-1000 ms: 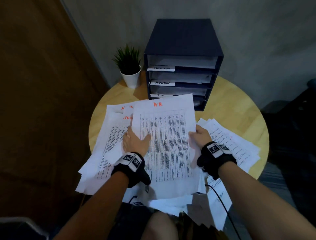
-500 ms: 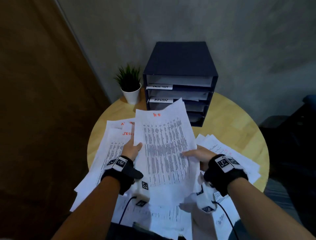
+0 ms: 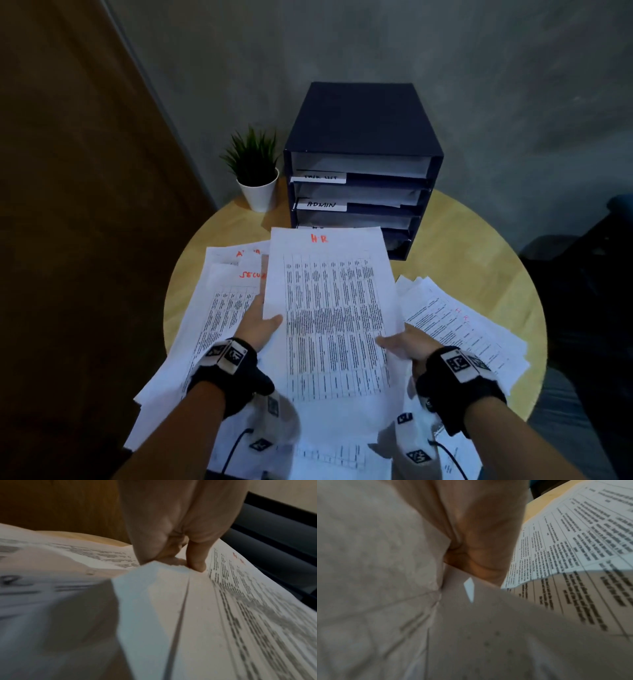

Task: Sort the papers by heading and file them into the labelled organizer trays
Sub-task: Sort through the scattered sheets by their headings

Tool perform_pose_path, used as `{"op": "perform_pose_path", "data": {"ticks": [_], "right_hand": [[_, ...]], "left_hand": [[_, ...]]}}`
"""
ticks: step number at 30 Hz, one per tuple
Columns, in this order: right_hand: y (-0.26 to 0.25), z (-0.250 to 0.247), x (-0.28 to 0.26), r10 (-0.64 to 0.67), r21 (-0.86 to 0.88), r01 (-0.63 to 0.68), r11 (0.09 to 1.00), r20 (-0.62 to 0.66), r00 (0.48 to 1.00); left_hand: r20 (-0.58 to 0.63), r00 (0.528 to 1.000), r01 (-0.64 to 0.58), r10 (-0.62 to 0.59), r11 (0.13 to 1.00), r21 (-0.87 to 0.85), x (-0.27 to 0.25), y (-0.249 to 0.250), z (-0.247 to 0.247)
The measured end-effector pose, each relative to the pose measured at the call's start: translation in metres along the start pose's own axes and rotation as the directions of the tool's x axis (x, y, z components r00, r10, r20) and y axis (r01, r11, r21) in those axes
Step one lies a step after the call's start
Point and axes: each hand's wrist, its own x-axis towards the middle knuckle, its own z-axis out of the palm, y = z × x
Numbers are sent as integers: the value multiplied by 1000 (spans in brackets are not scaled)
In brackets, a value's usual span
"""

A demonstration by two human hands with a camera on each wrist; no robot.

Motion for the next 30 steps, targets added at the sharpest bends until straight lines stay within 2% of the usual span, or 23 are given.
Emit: {"op": "perform_pose_path", "data": {"ticks": [3,7,14,17,19,22,25,27,30], "right_hand": [[-7,-5,2,-43,-46,40,998,-59,997],[-17,-18,12,-107,-69,99,993,-126,986],[-32,-38,26,-166,135,195,972,-198,966],[-38,-40,28,-178,319,258,912,-260,949],[-36,-41,28,-179,419,284,862,-272,945],[-27,-43,34,-166,462,245,852,-206,965],[-28,-41,34,-95,457,139,879,-118,988],[-31,-42,37,-74,399,93,912,-63,995],[-36,-45,38,-26,337,49,940,-73,997]], "left_hand": [[45,998,-37,38,999,-19,13,17,-1],[96,994,-57,52,997,50,33,45,0],[89,996,-41,29,988,147,59,73,12],[76,996,-44,35,992,116,70,87,15],[76,996,-59,47,985,165,80,98,17],[84,994,-80,65,980,185,88,115,18],[110,990,-101,86,986,132,101,122,20],[88,991,-110,104,992,58,103,125,20],[46,991,-117,123,987,-108,105,123,22]]}}
